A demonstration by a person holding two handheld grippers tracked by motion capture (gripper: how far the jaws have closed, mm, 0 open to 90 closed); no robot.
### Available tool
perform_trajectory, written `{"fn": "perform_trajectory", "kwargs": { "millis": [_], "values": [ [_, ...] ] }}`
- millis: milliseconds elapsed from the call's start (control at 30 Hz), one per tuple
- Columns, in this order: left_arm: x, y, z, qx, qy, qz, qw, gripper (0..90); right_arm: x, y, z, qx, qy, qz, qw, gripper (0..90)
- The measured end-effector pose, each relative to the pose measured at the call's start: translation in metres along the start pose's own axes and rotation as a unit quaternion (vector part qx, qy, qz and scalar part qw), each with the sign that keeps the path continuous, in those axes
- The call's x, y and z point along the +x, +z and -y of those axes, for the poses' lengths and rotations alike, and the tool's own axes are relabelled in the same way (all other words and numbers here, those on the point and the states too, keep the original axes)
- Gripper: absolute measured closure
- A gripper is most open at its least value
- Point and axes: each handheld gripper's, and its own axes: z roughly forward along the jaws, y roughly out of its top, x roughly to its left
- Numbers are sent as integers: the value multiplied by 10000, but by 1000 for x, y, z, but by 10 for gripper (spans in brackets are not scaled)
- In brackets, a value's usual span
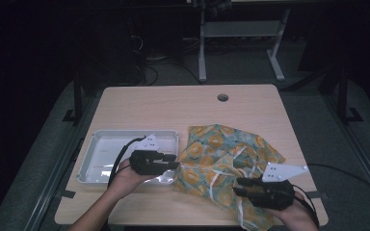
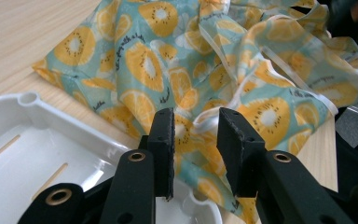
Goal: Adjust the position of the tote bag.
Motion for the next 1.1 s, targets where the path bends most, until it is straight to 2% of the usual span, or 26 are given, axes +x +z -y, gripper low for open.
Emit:
{"fn": "perform_trajectory", "kwargs": {
  "millis": [67,100,133,200,300,333,367,467,533,600,633,800,900,933,1000,1100],
  "values": [
    [-1,1,0,6,0,-14,10000,647,-10,7,-13,41,-138,161,9998,609],
    [-2,1,0,-5,2,-17,10000,647,-10,7,-13,41,-138,161,9998,609],
    [-2,0,1,-2,27,-20,10000,646,-19,15,-19,121,-106,226,9996,617],
    [-1,-3,2,-40,25,-37,10000,641,-22,20,-20,174,-128,250,9995,619],
    [2,-7,6,-78,-57,-65,9999,622,-29,35,-21,468,-178,404,9979,663],
    [3,-8,7,-64,-69,-79,9999,622,-29,35,-21,468,-178,404,9979,663],
    [4,-9,9,-78,-95,-95,9999,611,-30,38,-19,539,-153,477,9973,702],
    [5,-11,10,-83,-91,-157,9998,586,-32,42,-14,662,-148,482,9965,850],
    [5,-13,12,-92,-108,-169,9998,573,-32,41,-12,689,-137,374,9968,895],
    [6,-13,13,-80,-129,-196,9997,544,-26,39,-12,607,-163,170,9979,897],
    [6,-12,14,-78,-162,-204,9996,544,-26,39,-12,607,-163,170,9979,897],
    [6,-12,14,-70,-134,-186,9997,535,-7,40,-14,493,-276,-222,9982,898],
    [4,-10,13,-89,-129,-167,9997,534,4,48,-14,564,-373,-426,9968,898],
    [3,-10,13,-115,-148,-161,9997,534,10,56,-14,671,-446,-553,9952,898],
    [3,-9,12,-119,-72,-135,9998,533,14,60,-13,730,-484,-603,9943,898],
    [0,-7,8,-118,-101,23,9999,509,20,69,-12,916,-565,-662,9920,897]
  ]
}}
